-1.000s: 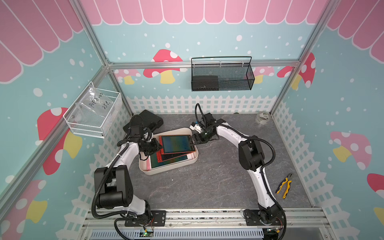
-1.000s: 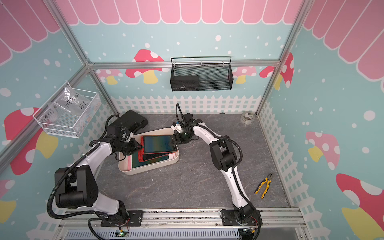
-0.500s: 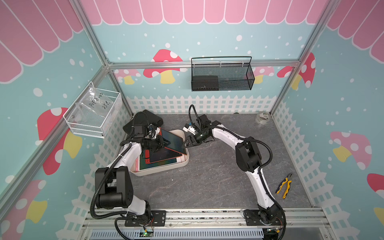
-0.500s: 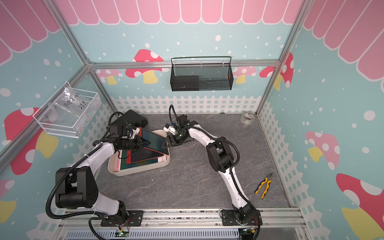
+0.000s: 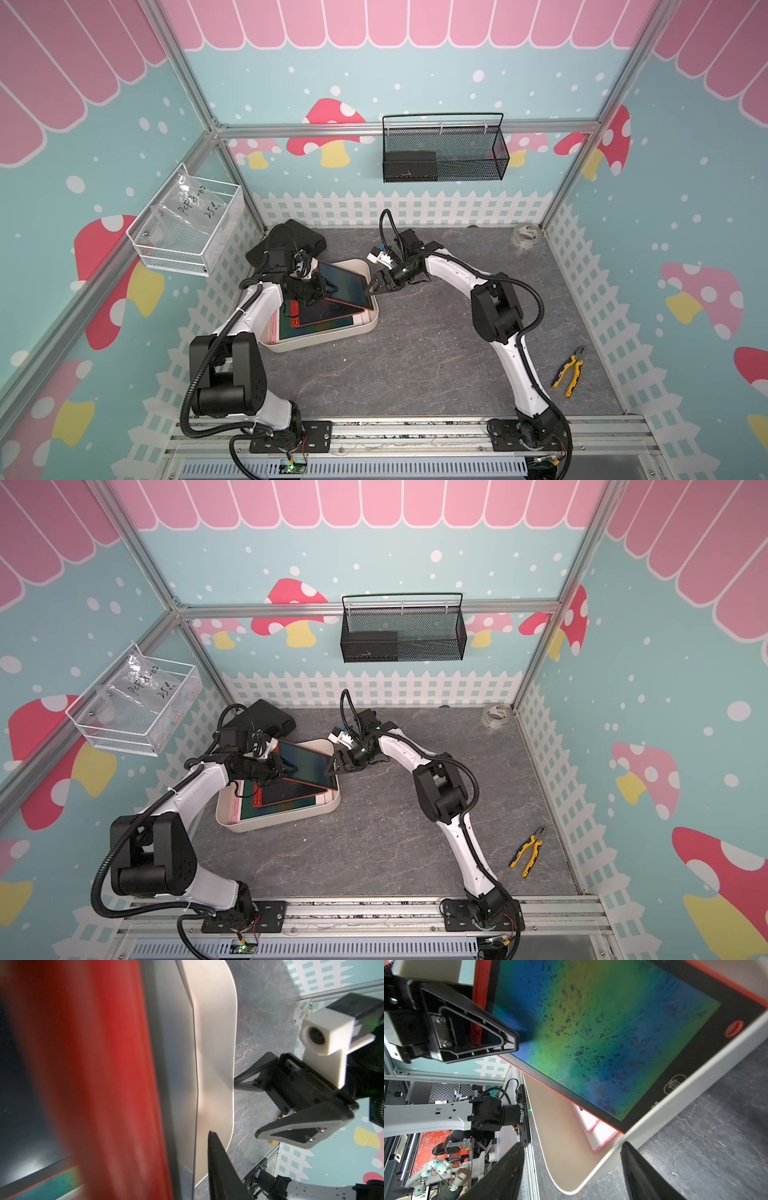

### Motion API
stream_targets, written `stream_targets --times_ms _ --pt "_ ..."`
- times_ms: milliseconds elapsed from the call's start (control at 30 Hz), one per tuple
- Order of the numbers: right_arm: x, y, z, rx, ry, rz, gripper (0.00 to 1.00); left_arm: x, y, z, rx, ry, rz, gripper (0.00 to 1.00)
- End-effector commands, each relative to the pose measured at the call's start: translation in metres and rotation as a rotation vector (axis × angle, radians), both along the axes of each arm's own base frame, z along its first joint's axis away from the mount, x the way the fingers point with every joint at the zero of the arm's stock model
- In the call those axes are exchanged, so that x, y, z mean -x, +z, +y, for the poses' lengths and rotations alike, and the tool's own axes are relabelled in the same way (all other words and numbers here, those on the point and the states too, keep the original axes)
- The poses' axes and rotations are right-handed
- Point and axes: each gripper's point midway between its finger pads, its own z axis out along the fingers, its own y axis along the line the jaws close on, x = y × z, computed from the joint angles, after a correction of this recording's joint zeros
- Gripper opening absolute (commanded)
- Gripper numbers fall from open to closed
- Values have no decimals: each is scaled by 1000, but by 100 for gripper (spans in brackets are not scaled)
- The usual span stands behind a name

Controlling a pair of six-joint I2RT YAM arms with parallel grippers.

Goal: Take out the writing tablet from the storage box
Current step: Pick up the writing tablet from the storage box.

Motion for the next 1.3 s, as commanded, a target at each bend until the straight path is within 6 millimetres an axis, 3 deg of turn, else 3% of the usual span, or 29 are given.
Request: stream_targets --times_ms 0,567,833,1033,1267 --pt "6 8 13 -81 56 -4 75 1 5 8 -31 -1 2 25" --pt "5 7 9 -85 55 -2 73 3 16 29 -68 25 -13 25" --pt "2 10 2 -81 40 -8 72 5 15 28 -63 24 -4 5" --pt "-6 9 -9 -63 6 -8 74 11 19 28 -60 42 13 0" --pt "-22 7 -22 -15 -62 -22 75 13 43 32 -72 84 -28 0"
